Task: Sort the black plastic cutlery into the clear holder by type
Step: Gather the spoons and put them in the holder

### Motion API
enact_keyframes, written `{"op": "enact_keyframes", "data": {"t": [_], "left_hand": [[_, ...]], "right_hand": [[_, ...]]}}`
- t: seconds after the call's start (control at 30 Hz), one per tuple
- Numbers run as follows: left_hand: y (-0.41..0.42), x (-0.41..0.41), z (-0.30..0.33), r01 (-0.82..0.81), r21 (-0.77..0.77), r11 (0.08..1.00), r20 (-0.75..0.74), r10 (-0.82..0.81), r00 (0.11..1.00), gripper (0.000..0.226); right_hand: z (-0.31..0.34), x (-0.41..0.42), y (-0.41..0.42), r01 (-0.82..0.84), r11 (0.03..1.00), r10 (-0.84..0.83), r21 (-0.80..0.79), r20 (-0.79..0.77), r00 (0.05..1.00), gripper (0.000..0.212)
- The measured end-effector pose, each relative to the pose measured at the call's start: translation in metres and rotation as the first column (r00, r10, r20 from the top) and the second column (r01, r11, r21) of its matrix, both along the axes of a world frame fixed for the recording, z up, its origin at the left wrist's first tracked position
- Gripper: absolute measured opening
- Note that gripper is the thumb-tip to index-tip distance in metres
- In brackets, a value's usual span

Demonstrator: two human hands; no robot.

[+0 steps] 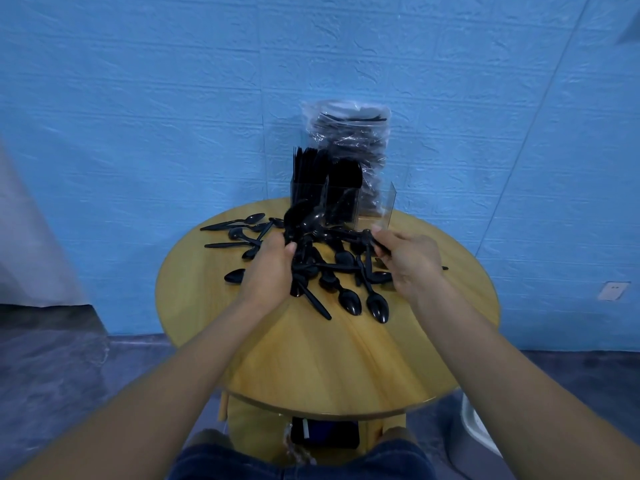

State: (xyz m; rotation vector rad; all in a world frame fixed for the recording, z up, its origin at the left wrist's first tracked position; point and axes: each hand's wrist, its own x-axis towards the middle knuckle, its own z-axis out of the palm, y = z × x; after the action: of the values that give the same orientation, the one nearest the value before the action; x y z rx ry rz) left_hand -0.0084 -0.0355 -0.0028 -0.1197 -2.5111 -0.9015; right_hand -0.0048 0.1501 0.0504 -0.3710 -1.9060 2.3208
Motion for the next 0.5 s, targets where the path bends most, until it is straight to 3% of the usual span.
{"op": "enact_keyframes", "data": {"t": [0.1,0.17,0.2,0.27,0.33,0.5], "left_hand": [[-0.007,-0.001,0.008,0.036,0.088,0.995,0.042,-0.040,0.998,0.025],[-0.007,0.001,0.014,0.062,0.091,0.994,0.059,-0.067,0.996,0.028],[-0.006,0.002,0.016,0.076,0.081,0.994,0.070,-0.082,0.994,0.030],[-0.003,0.005,0.021,0.114,0.048,0.992,0.100,-0.119,0.988,0.031],[0.001,0.008,0.023,0.164,0.036,0.986,0.126,-0.167,0.978,0.026],[0.007,0.015,0.028,0.272,0.085,0.959,0.205,-0.284,0.937,0.024]], "right_hand": [[0.001,0.007,0.003,-0.121,0.930,0.141,0.348,-0.032,0.989,0.010],[0.004,0.010,0.003,-0.211,0.866,0.256,0.454,-0.040,0.966,0.006],[0.006,0.010,0.002,-0.246,0.834,0.304,0.494,-0.038,0.952,0.014],[0.011,0.009,-0.002,-0.305,0.802,0.376,0.513,-0.036,0.926,0.032],[0.017,0.010,-0.005,-0.344,0.798,0.429,0.495,-0.064,0.901,0.037],[0.020,0.010,-0.006,-0.251,0.815,0.416,0.523,-0.224,0.881,0.010]]}}
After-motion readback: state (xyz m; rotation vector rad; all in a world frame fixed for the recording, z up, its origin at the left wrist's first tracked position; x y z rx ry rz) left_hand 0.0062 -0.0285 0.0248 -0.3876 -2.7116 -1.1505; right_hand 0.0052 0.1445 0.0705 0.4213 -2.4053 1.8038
